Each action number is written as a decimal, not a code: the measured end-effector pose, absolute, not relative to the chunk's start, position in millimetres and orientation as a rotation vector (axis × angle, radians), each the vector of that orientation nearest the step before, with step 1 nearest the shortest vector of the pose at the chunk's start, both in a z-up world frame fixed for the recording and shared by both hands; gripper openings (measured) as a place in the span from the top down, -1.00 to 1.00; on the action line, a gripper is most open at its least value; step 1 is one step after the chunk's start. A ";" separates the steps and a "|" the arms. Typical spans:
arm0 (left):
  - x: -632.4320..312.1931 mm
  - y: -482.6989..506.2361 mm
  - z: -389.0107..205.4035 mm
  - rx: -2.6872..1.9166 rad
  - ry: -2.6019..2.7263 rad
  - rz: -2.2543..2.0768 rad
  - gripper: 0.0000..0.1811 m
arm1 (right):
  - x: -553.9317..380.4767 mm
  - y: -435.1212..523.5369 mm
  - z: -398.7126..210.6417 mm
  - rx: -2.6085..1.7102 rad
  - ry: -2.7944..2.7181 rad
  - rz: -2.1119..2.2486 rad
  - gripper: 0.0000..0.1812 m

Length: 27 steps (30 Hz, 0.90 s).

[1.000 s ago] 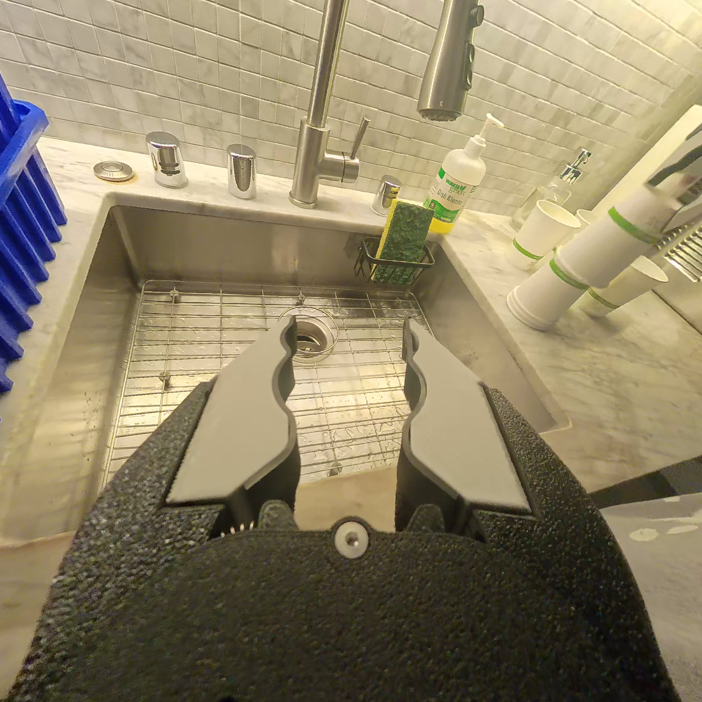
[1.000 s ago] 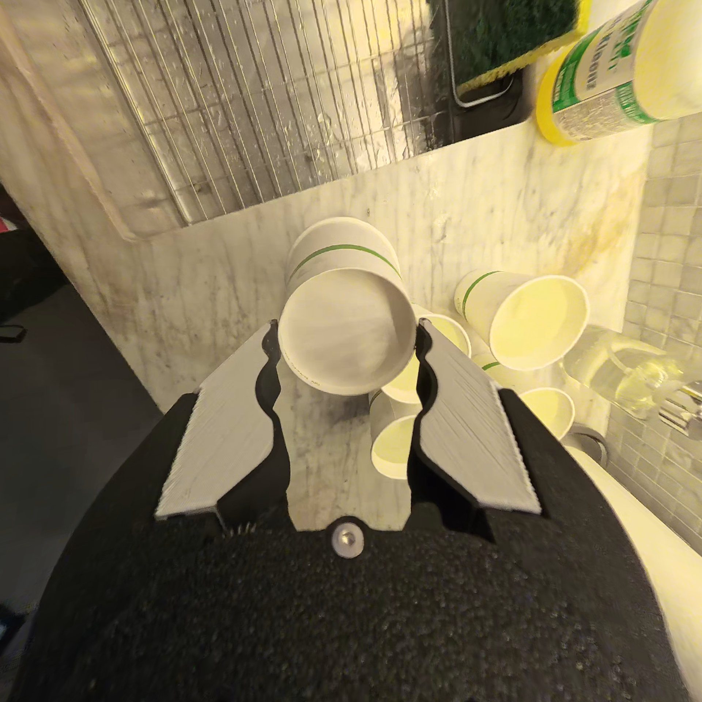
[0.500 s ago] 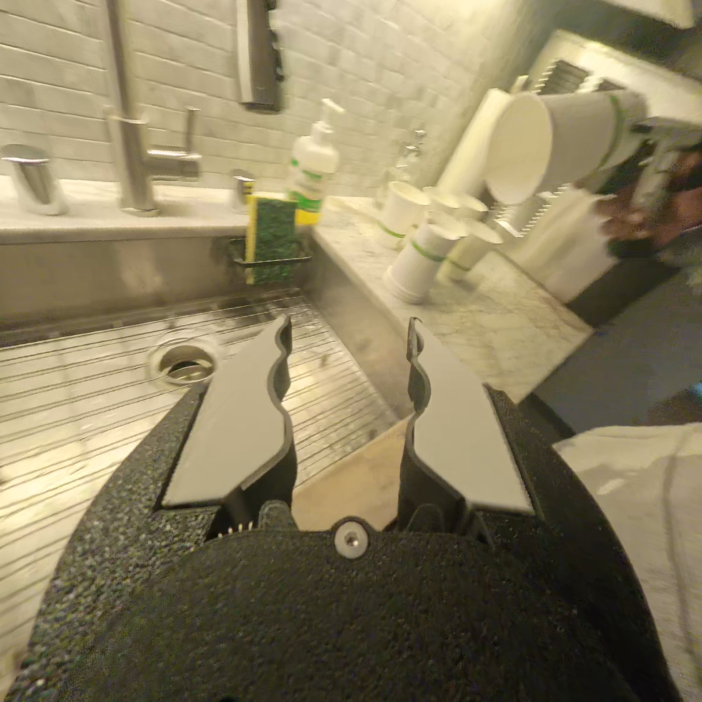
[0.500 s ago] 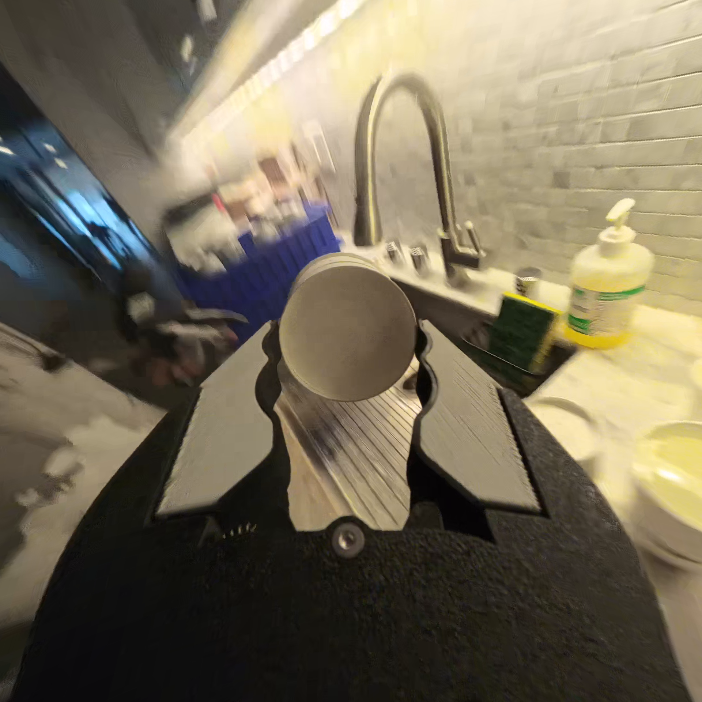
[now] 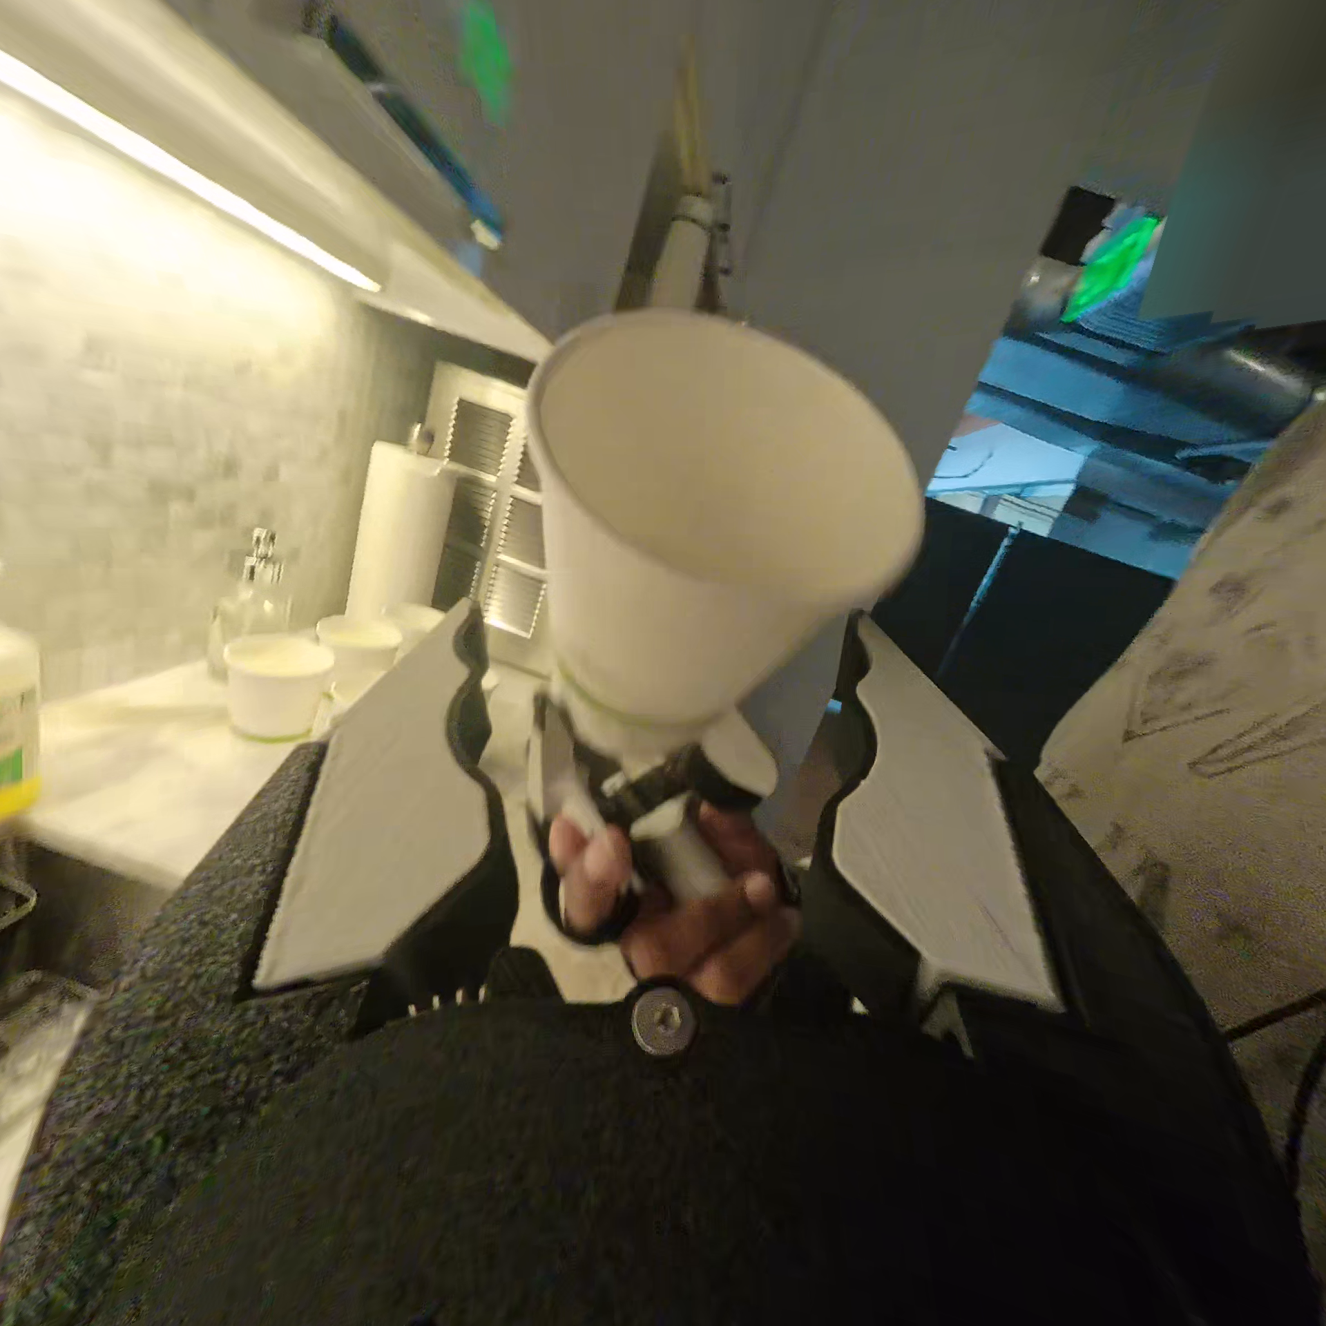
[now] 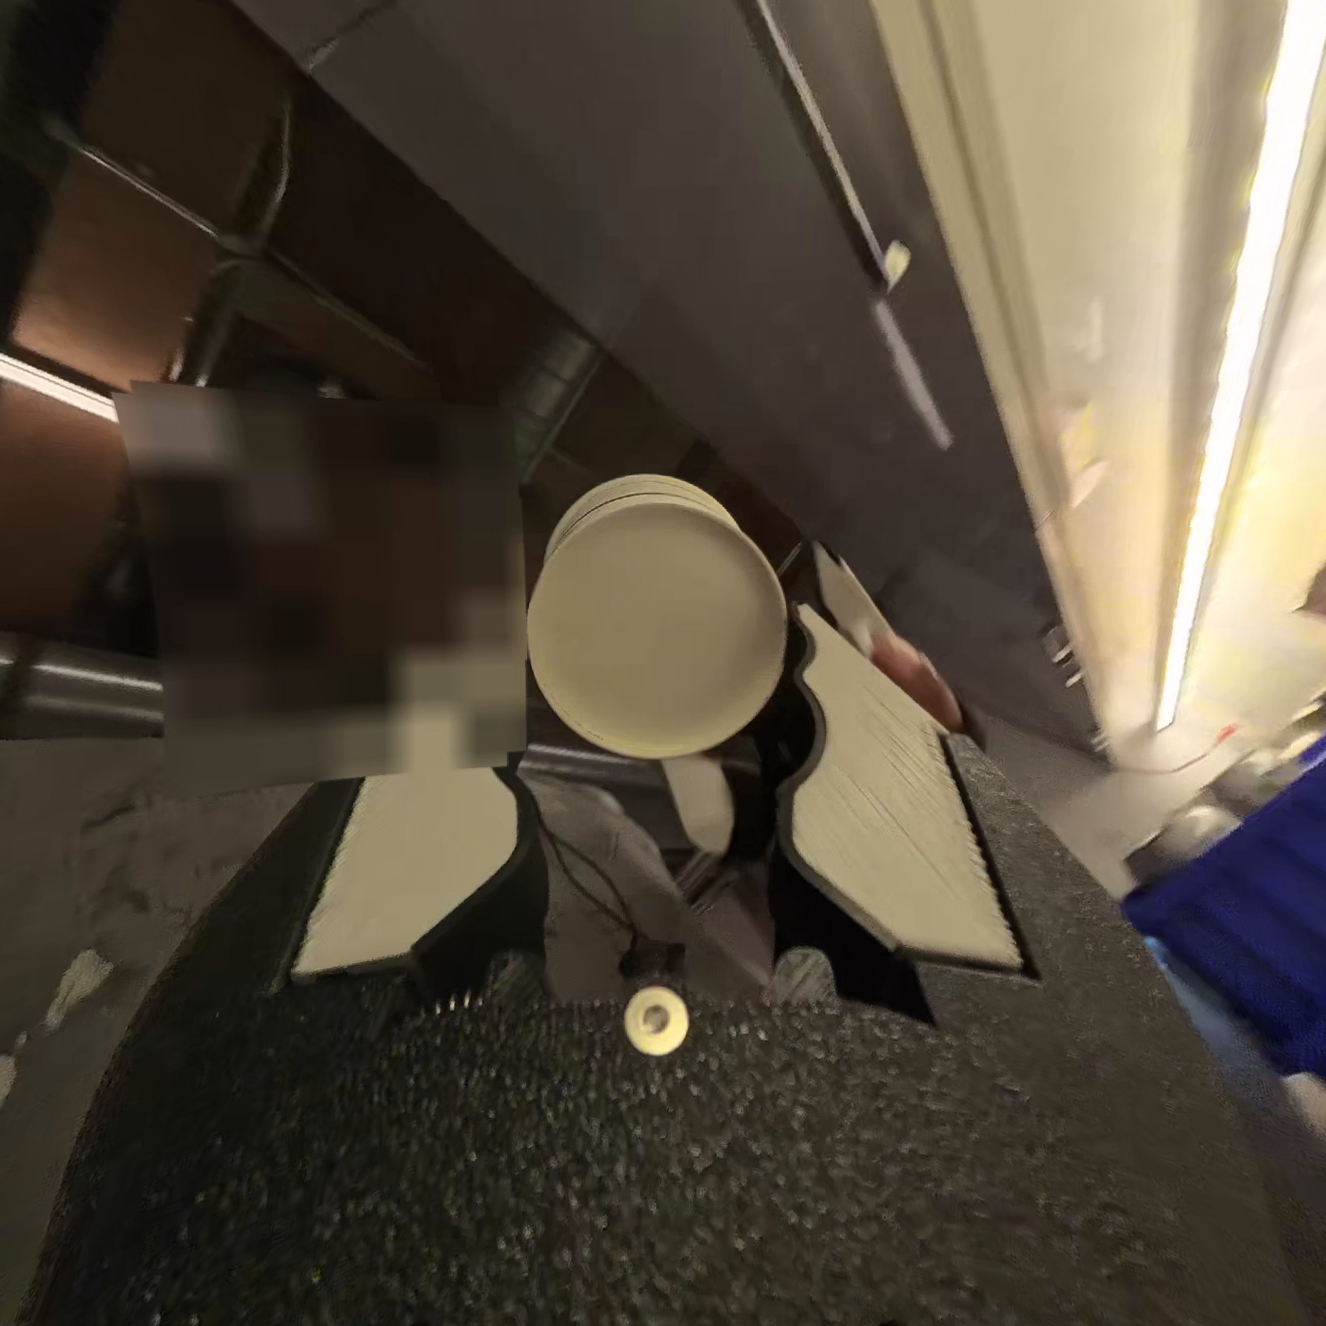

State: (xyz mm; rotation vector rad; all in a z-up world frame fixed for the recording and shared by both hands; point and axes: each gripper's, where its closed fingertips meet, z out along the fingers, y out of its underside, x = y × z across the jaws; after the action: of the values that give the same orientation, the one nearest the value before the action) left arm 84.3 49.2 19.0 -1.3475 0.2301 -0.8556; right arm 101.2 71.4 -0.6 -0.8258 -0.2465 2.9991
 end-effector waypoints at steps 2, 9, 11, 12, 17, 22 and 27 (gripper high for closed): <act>90.8 44.1 34.1 -1.310 0.302 -0.847 -0.01 | 93.4 53.0 -4.7 -0.814 -0.299 3.084 0.23; 64.9 47.2 21.9 -1.422 0.241 -0.760 0.07 | 70.2 48.7 -61.7 -1.310 -0.743 2.623 0.13; 56.2 49.5 6.1 -1.497 0.222 -0.709 0.07 | 78.7 65.7 -67.4 -1.394 -0.942 2.310 0.04; 53.1 50.5 -2.6 -1.534 0.222 -0.673 0.07 | 83.6 73.5 -62.6 -1.407 -1.026 2.171 0.01; 45.5 60.8 -42.5 -1.688 0.214 -0.488 0.06 | 83.7 85.8 -42.5 -1.426 -1.433 1.446 -0.16; 44.0 75.5 -58.2 -1.727 0.189 -0.280 0.05 | 58.6 70.3 -37.4 -1.520 -1.319 1.287 -0.20; 48.4 83.9 -62.9 -1.733 0.198 -0.156 0.06 | 40.5 69.1 -42.8 -1.583 -1.185 1.168 -0.18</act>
State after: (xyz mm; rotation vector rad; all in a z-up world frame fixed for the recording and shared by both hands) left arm 48.4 83.9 -62.9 -1.7333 0.1980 -0.1562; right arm 40.5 69.1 -42.8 -1.5834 -1.1849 1.1682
